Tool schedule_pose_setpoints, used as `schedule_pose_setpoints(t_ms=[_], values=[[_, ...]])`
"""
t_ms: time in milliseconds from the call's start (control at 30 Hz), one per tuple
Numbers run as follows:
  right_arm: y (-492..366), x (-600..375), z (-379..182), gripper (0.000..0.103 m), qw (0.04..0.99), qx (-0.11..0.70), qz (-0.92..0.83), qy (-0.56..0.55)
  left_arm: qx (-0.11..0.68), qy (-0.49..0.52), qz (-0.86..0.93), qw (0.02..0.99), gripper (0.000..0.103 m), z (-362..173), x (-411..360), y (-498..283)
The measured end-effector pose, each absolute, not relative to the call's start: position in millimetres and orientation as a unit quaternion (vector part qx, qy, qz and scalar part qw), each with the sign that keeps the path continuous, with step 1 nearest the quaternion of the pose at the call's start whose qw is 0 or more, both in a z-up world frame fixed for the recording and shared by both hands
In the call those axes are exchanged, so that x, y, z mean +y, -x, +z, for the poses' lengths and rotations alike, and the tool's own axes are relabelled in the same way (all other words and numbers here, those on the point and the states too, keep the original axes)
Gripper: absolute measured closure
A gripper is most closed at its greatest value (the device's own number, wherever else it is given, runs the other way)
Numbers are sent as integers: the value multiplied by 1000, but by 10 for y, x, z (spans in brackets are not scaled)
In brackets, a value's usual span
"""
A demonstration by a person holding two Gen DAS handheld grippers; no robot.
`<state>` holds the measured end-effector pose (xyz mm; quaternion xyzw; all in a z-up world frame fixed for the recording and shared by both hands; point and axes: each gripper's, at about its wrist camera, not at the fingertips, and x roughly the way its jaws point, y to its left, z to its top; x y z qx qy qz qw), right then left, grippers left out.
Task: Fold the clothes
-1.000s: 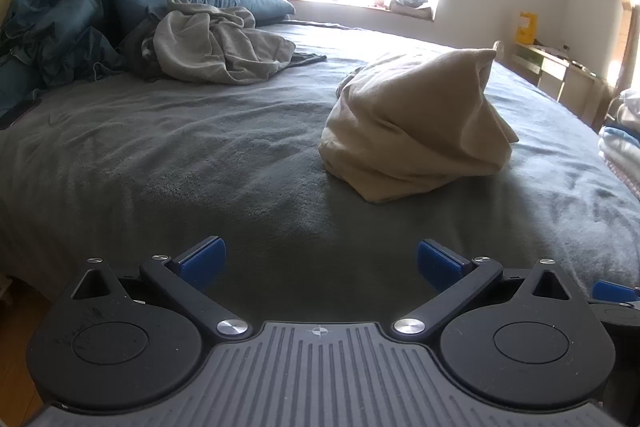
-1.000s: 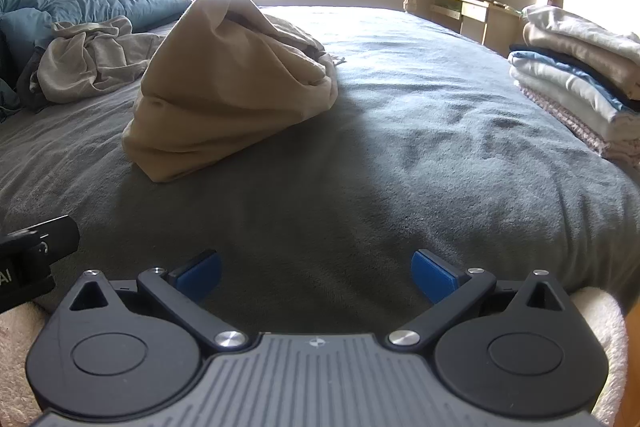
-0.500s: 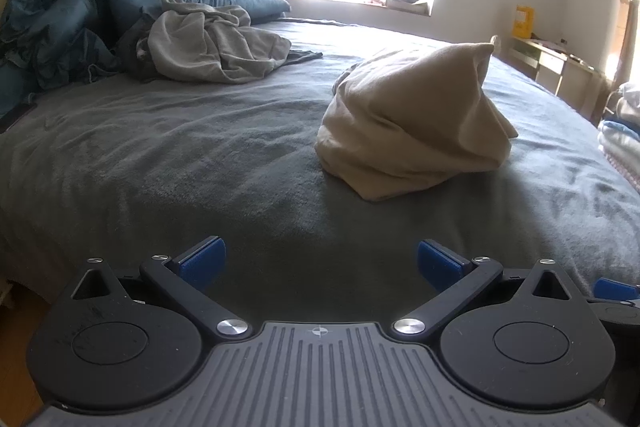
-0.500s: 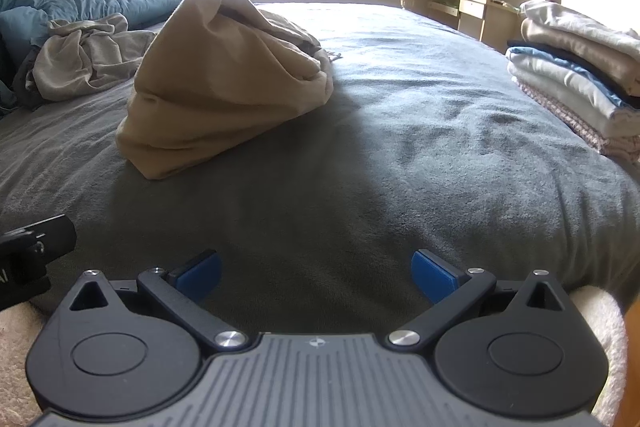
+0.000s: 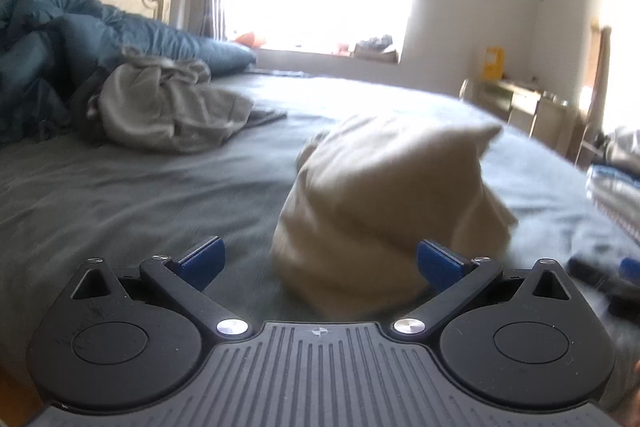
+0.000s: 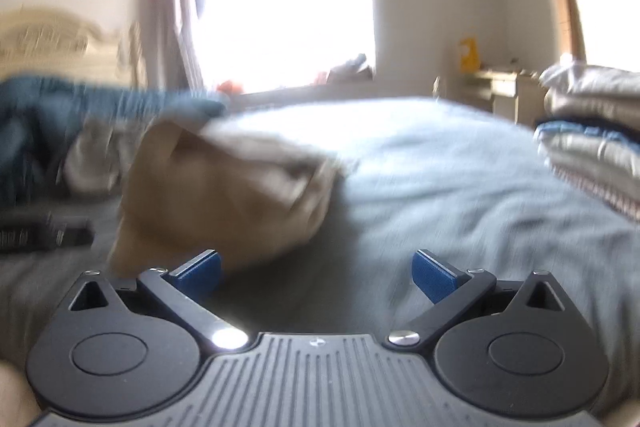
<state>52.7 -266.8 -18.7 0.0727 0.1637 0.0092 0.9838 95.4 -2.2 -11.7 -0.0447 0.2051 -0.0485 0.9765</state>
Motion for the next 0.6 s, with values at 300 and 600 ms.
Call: schedule_pose_setpoints(t_ms=[300,600], values=[[-1638,-2371,287,0,957,210,175,-100,202,76,-55,975,5,-474,38,-1338],[-2162,-2021,0,59,931,285,208,-97,184,85,-109,973,38,-481,30,-1261]])
